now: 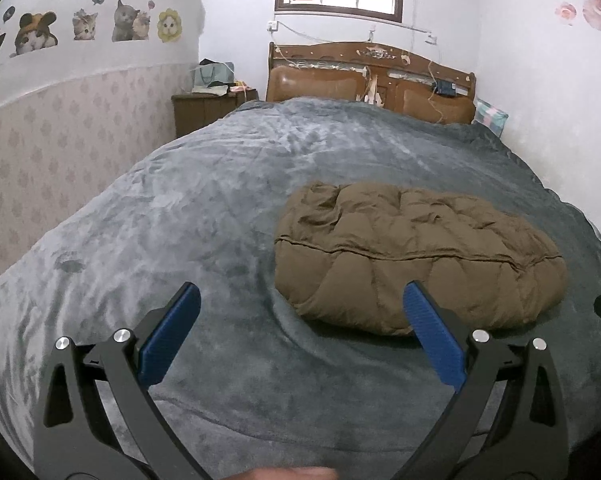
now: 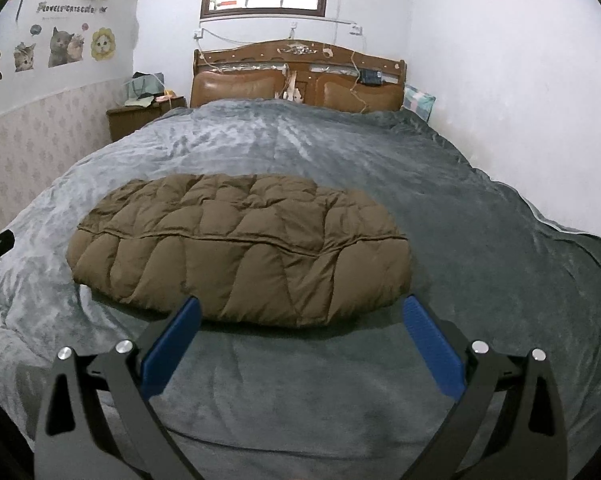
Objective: Fold large clothes
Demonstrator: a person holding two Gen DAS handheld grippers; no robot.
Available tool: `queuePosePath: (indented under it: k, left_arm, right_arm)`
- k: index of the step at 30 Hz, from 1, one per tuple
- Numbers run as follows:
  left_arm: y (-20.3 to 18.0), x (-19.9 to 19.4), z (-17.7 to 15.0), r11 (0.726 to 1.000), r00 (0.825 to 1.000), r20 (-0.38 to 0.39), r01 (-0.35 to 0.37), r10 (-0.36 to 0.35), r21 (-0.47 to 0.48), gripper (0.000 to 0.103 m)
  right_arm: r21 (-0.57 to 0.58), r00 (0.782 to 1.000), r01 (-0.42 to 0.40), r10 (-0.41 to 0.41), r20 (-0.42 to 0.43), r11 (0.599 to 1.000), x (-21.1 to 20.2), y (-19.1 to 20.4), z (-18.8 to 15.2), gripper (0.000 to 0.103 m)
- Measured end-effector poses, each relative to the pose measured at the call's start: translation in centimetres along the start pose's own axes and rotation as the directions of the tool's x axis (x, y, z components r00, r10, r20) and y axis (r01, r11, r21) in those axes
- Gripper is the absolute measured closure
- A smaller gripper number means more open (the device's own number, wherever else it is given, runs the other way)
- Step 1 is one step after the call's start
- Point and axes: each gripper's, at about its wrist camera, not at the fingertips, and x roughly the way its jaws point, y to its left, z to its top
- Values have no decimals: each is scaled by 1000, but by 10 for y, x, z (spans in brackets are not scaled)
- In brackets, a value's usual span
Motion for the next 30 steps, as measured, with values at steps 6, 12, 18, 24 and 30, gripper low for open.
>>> queuePosePath:
  k: [6, 12, 18, 24, 30]
  left_arm:
    - [-2, 2, -1, 1000, 1000, 0, 8, -8, 8, 3]
    - [-7, 2, -4, 999, 1000, 2, 6, -6, 37, 3]
    - [-13, 4, -6, 997, 999, -15, 35, -34, 65, 3]
    - [-14, 5, -6, 997, 999, -13, 35, -34, 71, 3]
    - [-20, 2, -7, 995, 1000, 1, 28, -28, 100, 3]
  right_arm:
    - [-2, 1000, -1, 1, -5, 1000, 1, -1, -1, 2]
    - [-2, 1000, 0, 0, -9, 1000, 2, -3, -1, 2]
    - [-3, 1000, 3, -3, -13, 1000, 3, -3, -2, 2]
    - [-6, 1000, 1, -1, -14, 1000, 2, -1, -2, 2]
    - [-1, 1000, 4, -4, -18, 1000, 2, -3, -1, 2]
